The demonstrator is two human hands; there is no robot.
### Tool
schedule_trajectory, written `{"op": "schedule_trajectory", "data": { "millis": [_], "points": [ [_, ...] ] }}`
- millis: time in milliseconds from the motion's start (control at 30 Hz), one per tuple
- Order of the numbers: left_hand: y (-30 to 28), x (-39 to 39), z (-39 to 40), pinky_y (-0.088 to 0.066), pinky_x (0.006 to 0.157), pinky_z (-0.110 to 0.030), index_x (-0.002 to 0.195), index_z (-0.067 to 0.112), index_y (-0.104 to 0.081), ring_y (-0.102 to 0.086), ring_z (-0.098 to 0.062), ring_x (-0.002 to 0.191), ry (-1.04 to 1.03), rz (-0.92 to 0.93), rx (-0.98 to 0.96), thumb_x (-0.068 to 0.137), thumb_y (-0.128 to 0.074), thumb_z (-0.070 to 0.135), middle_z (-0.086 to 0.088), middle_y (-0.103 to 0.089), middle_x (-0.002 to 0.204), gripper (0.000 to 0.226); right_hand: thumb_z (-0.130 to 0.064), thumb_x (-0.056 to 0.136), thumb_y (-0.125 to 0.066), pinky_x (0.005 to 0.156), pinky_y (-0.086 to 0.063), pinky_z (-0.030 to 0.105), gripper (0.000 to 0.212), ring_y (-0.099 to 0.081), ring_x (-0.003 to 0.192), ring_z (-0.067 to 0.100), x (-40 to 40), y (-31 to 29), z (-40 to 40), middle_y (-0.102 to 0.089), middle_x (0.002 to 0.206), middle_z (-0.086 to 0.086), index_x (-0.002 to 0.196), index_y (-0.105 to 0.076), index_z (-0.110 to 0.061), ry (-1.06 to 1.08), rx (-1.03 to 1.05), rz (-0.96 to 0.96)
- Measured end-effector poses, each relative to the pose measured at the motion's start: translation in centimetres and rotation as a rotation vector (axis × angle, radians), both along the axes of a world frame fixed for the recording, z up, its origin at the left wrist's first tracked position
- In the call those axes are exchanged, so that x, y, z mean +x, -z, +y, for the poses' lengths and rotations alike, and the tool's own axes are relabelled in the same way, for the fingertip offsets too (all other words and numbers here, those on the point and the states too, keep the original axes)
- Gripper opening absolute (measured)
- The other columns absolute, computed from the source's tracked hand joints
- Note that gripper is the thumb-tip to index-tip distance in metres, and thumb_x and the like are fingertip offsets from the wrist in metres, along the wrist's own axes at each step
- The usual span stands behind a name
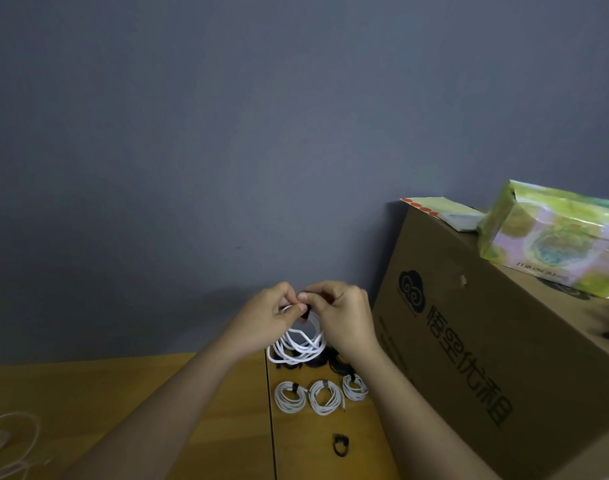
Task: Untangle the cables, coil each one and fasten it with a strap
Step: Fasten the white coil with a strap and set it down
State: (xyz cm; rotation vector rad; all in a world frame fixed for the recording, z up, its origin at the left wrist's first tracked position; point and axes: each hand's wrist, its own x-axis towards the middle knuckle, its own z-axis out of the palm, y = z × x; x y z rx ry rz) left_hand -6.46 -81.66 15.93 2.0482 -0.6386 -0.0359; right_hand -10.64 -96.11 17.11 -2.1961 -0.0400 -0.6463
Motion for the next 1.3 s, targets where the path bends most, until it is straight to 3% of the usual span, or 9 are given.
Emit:
{"op": "schedule_trajectory", "data": {
  "millis": [67,200,267,367,700,834,900,1100,1300],
  "points": [
    [0.1,0.1,0.3,-0.037,0.054,-0.024,0.082,0.021,-0.054,-0.054,-0.003,0.053,-0.022,0.040,0.011,0.093,-0.059,0.028,0.016,-0.071,0.074,0.014,-0.014,0.085,-0.069,0.072,-0.056,0.033,0.009,-0.067,0.076,0.005,-0.5,0.5,0.0,-0.074,0.082,-0.005,0.088,-0.078,-0.016,-0.060,-0.025,-0.044],
    [-0.4,0.2,0.7,-0.048,0.075,-0.032,0.088,0.020,-0.053,-0.066,-0.018,0.080,-0.007,0.184,-0.094,0.094,-0.059,0.015,0.008,-0.070,0.078,0.010,-0.008,0.086,-0.067,0.077,-0.056,0.026,0.018,-0.068,0.082,0.004,-1.2,0.7,-0.1,-0.075,0.092,-0.005,0.097,-0.076,-0.017,-0.114,-0.111,-0.063],
    [-0.9,0.0,0.9,-0.048,0.080,-0.028,0.091,0.020,-0.052,-0.066,-0.012,0.078,0.044,0.256,-0.169,0.094,-0.057,0.009,0.004,-0.068,0.078,0.013,-0.006,0.085,-0.067,0.076,-0.054,0.021,0.019,-0.067,0.082,0.003,-1.5,0.3,-0.2,-0.075,0.092,-0.005,0.097,-0.076,-0.017,-0.129,-0.132,-0.082],
    [-2.1,-0.5,1.2,-0.044,0.063,-0.007,0.094,0.017,-0.056,-0.063,0.005,0.064,0.101,0.286,-0.217,0.094,-0.057,0.008,0.009,-0.068,0.069,0.009,-0.007,0.085,-0.068,0.075,-0.051,0.013,0.014,-0.066,0.081,0.002,-1.9,-1.1,-0.4,-0.074,0.088,-0.006,0.092,-0.077,-0.015,-0.147,-0.169,-0.124],
    [-6.1,-1.9,2.8,-0.048,0.078,-0.015,0.106,0.002,-0.062,-0.065,-0.004,0.078,0.144,0.282,-0.299,0.093,-0.059,0.011,-0.006,-0.070,0.092,0.016,0.012,0.078,-0.057,0.060,-0.047,0.011,0.027,-0.061,0.065,-0.008,-3.0,-4.3,-0.2,-0.072,0.086,-0.006,0.073,-0.073,-0.008,-0.212,-0.186,-0.249],
    [-6.3,-2.0,3.6,-0.043,0.060,-0.014,0.107,0.014,-0.061,-0.067,-0.001,0.076,0.153,0.305,-0.217,0.086,-0.069,0.016,-0.002,-0.074,0.093,0.022,0.010,0.081,-0.056,0.050,-0.039,0.003,0.028,-0.057,0.054,-0.012,-2.9,-4.2,0.3,-0.073,0.087,-0.006,0.071,-0.070,-0.012,-0.217,-0.072,-0.191],
    [-6.0,-1.8,3.6,-0.042,0.063,-0.020,0.107,0.017,-0.061,-0.067,-0.007,0.082,0.137,0.316,-0.202,0.084,-0.072,0.016,-0.002,-0.074,0.096,0.025,0.008,0.082,-0.056,0.047,-0.037,0.003,0.030,-0.055,0.050,-0.012,-2.5,-3.8,0.4,-0.073,0.087,-0.005,0.069,-0.067,-0.017,-0.206,-0.044,-0.151],
    [-4.0,-1.2,3.6,-0.041,0.080,-0.038,0.103,0.015,-0.064,-0.063,-0.022,0.085,0.063,0.360,-0.258,0.083,-0.072,0.009,-0.004,-0.075,0.087,0.022,-0.001,0.086,-0.060,0.064,-0.054,0.018,0.019,-0.065,0.080,0.001,-1.5,-2.0,0.5,-0.070,0.082,-0.012,0.078,-0.062,-0.018,-0.188,0.003,-0.110],
    [-2.5,-1.0,2.1,-0.047,0.073,-0.020,0.099,0.017,-0.058,-0.067,0.000,0.073,0.062,0.291,-0.140,0.086,-0.068,0.009,0.008,-0.074,0.084,0.018,-0.002,0.086,-0.061,0.068,-0.049,0.008,0.026,-0.064,0.082,-0.006,-1.4,-0.2,-0.1,-0.067,0.081,-0.023,0.084,-0.067,-0.028,-0.140,-0.017,-0.084]
  ]
}}
